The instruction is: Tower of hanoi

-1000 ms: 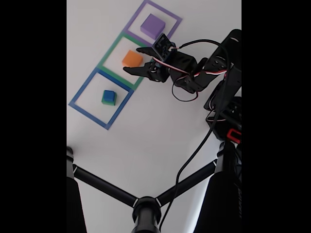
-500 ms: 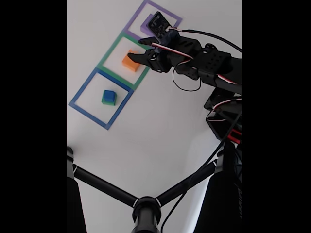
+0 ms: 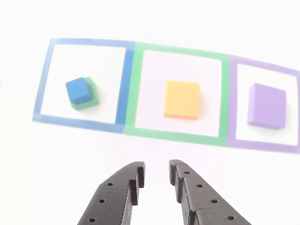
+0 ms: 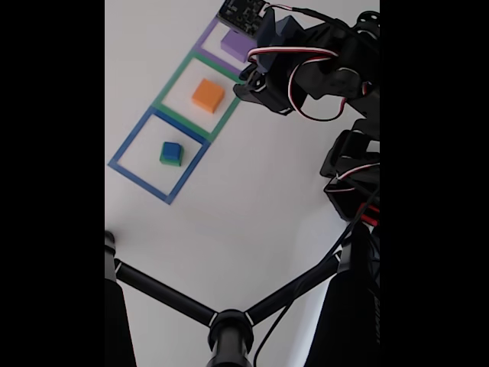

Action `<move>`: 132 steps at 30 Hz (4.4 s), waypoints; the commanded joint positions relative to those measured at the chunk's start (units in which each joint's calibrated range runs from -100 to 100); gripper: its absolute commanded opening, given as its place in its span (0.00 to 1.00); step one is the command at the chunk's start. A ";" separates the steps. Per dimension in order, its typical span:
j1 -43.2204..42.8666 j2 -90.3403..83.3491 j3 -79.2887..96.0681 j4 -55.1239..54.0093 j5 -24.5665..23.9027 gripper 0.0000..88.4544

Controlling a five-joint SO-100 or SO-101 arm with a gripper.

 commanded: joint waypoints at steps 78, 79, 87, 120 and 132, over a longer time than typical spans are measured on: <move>-9.63 33.82 55.62 -112.72 0.59 0.44; -9.63 34.79 55.62 -113.85 0.59 0.44; -10.97 41.65 53.81 -120.33 0.59 0.44; -14.71 53.85 46.71 -126.49 0.59 0.37; -15.29 55.54 45.81 -126.65 0.59 0.26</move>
